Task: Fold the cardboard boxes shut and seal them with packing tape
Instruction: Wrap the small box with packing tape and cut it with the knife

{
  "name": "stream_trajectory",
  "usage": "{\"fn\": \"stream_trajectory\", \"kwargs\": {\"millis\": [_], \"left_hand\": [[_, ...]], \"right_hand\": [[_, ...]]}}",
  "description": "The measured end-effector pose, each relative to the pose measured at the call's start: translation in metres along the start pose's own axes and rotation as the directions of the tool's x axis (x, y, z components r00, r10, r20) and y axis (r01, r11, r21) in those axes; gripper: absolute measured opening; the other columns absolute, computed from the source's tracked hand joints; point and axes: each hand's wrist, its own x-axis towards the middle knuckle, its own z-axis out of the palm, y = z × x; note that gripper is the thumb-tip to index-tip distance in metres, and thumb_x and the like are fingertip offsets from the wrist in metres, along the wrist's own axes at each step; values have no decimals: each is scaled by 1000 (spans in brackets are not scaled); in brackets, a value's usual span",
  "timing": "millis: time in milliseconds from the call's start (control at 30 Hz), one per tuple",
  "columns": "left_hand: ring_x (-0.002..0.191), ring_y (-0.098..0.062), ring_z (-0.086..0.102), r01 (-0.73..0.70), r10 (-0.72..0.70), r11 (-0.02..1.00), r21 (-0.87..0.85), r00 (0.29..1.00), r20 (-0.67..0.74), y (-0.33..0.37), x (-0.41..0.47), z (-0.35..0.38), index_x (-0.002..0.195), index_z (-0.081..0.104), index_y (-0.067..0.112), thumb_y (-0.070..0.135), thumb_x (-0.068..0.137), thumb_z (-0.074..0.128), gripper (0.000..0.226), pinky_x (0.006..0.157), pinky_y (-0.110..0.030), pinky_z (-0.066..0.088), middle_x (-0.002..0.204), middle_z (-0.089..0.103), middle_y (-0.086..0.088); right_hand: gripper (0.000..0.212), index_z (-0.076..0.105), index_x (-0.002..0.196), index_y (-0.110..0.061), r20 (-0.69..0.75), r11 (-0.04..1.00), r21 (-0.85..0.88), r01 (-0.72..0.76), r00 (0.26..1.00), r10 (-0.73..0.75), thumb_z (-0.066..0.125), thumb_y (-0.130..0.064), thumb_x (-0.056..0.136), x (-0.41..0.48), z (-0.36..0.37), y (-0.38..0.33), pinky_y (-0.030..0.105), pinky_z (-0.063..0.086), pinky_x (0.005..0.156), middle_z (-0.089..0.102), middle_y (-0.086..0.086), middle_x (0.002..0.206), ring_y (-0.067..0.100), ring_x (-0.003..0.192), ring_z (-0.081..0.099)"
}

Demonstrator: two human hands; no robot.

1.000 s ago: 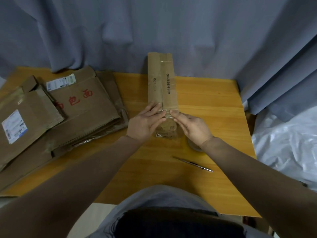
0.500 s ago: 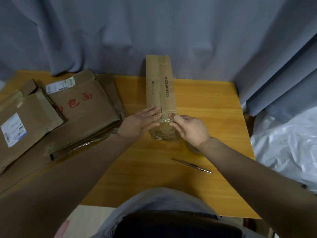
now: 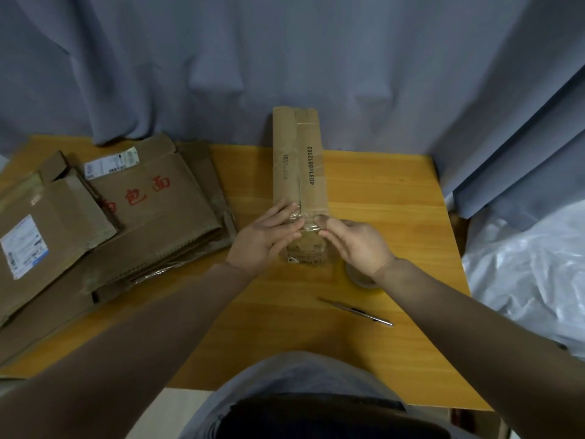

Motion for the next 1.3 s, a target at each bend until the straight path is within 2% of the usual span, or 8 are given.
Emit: {"fn": "stream_trajectory", "kwargs": {"millis": [233,367,500,800,933,1067,1200,1300], "left_hand": [[124,-27,52,85,-90,992,-93,994,-57,8,10,1,104,73,10,46,90,50,45,104,-36,41,124,62,-13],[131,-17,46,392,-438,838,-380,898,-39,12,10,-12,91,72,12,32,77,76,25,110,-38,36,135,55,-7],[136,-17,35,641,-678,628,-441,729,95,34,6,-2,149,27,17,45,92,53,69,106,-27,32,149,37,-4],[104,-16,54,692,-814,367,-622,563,146,53,20,11,133,46,13,31,102,39,37,85,-24,40,113,56,1],[119,-18,52,659,-782,401,-636,608,137,48,25,4,141,38,14,25,98,50,46,92,-26,41,126,55,1],[143,-15,22,670,-700,513,-536,689,191,39,27,1,152,3,17,19,100,45,67,116,-25,18,157,21,-1],[145,-16,16,679,-688,518,-521,692,218,34,28,2,152,0,18,18,101,41,65,119,-38,16,159,15,-4],[145,-17,18,693,-705,479,-539,669,235,36,29,2,152,1,21,19,102,40,64,119,-39,19,159,17,-3]], "right_hand": [[60,66,94,-8,-90,993,-56,-100,991,95,31,-57,95,9,2,-13,30,47,39,66,9,64,29,50,62],[46,70,106,-13,-27,994,101,-43,999,46,45,-50,93,5,-12,0,34,56,55,74,5,89,25,70,70],[46,66,118,-11,2,996,-34,80,997,-80,68,-32,77,1,-11,5,31,58,55,73,9,101,26,73,72],[43,65,122,-15,227,996,-23,-92,969,94,56,-11,80,15,-24,-5,39,58,66,72,8,105,28,86,70],[47,74,102,-16,10,961,-211,-176,983,182,37,-40,88,19,-24,-41,39,48,93,54,12,136,28,121,55],[67,37,145,-14,289,966,-201,-161,933,215,7,-49,95,29,-14,-56,30,7,117,20,6,157,19,146,15],[59,14,152,-18,329,940,-307,-149,910,251,25,-46,101,38,-5,-45,32,21,109,5,-4,160,16,143,9],[54,47,139,-11,289,972,-216,-94,945,155,41,-42,96,41,-6,-35,39,37,104,36,7,151,25,136,36]]}}
